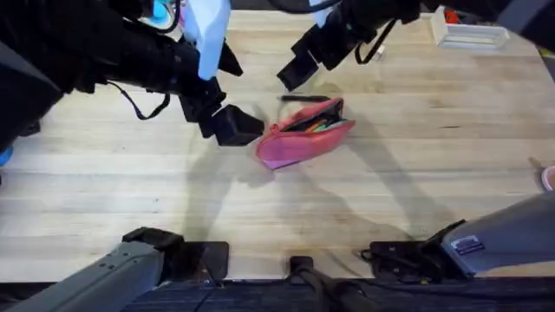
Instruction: Unzip the bag, pick up the pens from the table one at a time and place them inside, then zip the bag closed.
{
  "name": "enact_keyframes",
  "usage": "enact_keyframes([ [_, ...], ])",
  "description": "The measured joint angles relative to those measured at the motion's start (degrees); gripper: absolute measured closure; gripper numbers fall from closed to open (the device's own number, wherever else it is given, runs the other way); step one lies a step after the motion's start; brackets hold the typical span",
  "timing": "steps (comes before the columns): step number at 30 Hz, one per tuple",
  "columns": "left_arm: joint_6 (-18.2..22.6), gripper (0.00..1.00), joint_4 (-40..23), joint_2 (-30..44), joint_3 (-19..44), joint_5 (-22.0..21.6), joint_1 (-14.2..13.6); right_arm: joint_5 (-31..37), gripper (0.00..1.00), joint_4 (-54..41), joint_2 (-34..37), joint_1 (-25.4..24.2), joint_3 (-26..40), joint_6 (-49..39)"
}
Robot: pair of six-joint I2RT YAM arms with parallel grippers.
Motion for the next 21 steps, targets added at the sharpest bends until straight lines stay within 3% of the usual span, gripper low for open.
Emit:
enact_keyframes([
  [21,0.0,0.006,-0.2,0.0,0.0,0.0,-0.1,1.2,0.005,2.8,9.4,2.7,0.0,-0.6],
])
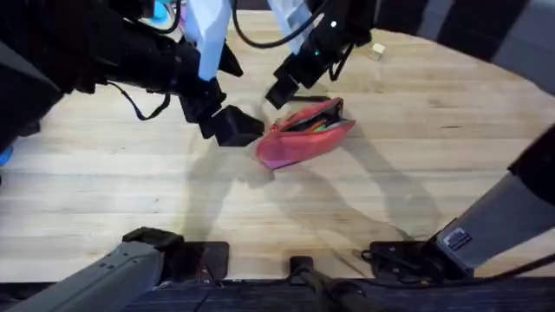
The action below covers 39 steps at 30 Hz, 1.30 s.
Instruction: Unzip the bag, pick up the pens from the table one at a time and place them inside, then zip the bag closed.
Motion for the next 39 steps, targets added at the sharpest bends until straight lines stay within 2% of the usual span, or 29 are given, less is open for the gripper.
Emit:
enact_keyframes([
  [12,0.0,0.006,0.0,0.0,0.0,-0.1,0.0,2.5,0.004,2.0,5.1,0.0,0.0,-2.0],
  [19,-0.1,0.005,-0.3,0.0,0.0,-0.7,0.0,2.9,0.005,3.2,10.7,0.0,0.1,-4.2],
  [26,0.0,0.006,-0.4,0.0,0.0,-0.9,0.0,3.0,0.019,3.8,10.8,0.0,0.2,-4.6],
  [28,0.0,0.006,-0.4,0.0,0.0,-0.8,0.0,3.0,0.089,3.9,10.9,0.0,0.2,-4.9],
  [31,0.0,0.006,-0.3,0.0,0.0,-0.8,0.0,3.1,0.245,3.8,11.0,-0.1,0.4,-5.2],
  [34,0.0,0.006,-0.2,0.0,0.0,-0.8,0.0,3.1,0.463,3.5,11.1,-0.3,0.6,-5.1],
  [38,0.0,0.006,-0.2,0.0,0.0,-0.7,0.0,3.2,0.802,3.4,11.1,-1.1,0.6,-5.4],
  [39,0.0,0.006,-0.2,0.0,0.0,-0.7,0.0,3.3,0.858,3.5,11.1,-1.3,0.6,-5.4],
])
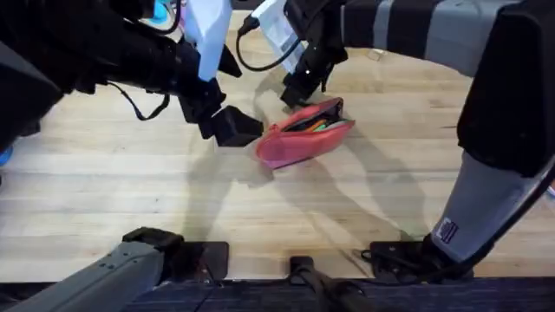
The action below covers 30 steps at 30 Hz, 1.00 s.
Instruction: Unzip the bag, pick up the pens from the table one at a time and place them inside, then zip the bag closed.
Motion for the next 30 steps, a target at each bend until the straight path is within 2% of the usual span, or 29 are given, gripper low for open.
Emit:
enact_keyframes([
  [2,0.0,0.006,0.0,0.0,0.0,0.1,0.0,-0.2,0.945,0.1,0.1,-0.6,0.1,0.0],
  [3,0.0,0.008,0.0,0.0,0.0,0.1,0.0,-0.4,0.958,0.1,0.1,-0.8,0.1,-0.1],
  [18,0.0,0.006,0.0,0.0,0.0,0.1,0.0,-1.1,0.971,0.1,0.2,-1.5,0.5,-0.2],
  [30,0.0,0.006,0.0,0.0,0.0,0.1,0.0,2.0,0.970,-1.5,-0.6,-3.8,4.9,-0.3],
])
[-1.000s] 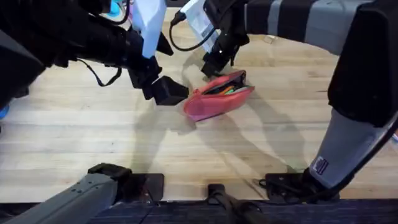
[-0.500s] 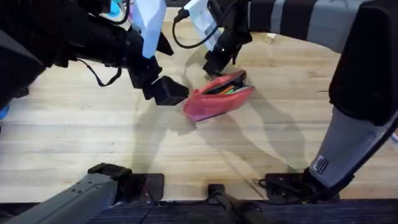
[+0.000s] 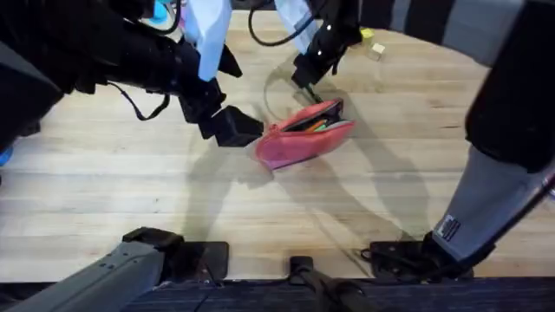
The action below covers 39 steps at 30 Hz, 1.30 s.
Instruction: Unzip the bag, pick up the pens from the table one at a time and place them inside, then zip the bag closed.
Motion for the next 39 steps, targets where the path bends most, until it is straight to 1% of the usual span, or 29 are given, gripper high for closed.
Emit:
enact_keyframes([
  [4,0.0,0.006,0.0,0.0,0.0,0.0,0.0,0.4,0.970,-1.0,-4.1,0.1,0.3,-0.2],
  [12,0.0,0.006,0.0,0.0,0.0,0.0,0.0,0.7,0.970,-6.2,-12.4,0.5,1.0,-0.4],
  [17,0.0,0.006,0.0,0.0,0.0,0.0,0.0,0.8,0.970,-6.2,-15.7,0.5,1.0,-2.0],
  [22,0.0,0.005,0.0,0.0,0.0,0.0,0.0,0.8,0.970,-7.1,-17.1,0.5,1.1,-5.3],
  [23,0.0,0.007,0.0,0.0,0.0,0.0,0.0,1.0,0.970,-10.3,-17.1,0.7,1.1,-9.2],
  [29,0.0,0.006,0.0,0.0,0.0,0.0,0.0,1.2,0.970,-17.7,-17.7,2.2,1.1,-20.1],
  [34,0.0,0.006,0.0,0.0,0.0,0.0,0.0,1.3,0.970,-27.8,-18.2,4.8,1.1,-31.4],
  [39,0.0,0.006,0.0,0.0,0.0,0.0,0.0,1.2,0.970,-32.1,-18.2,7.2,1.1,-39.4],
])
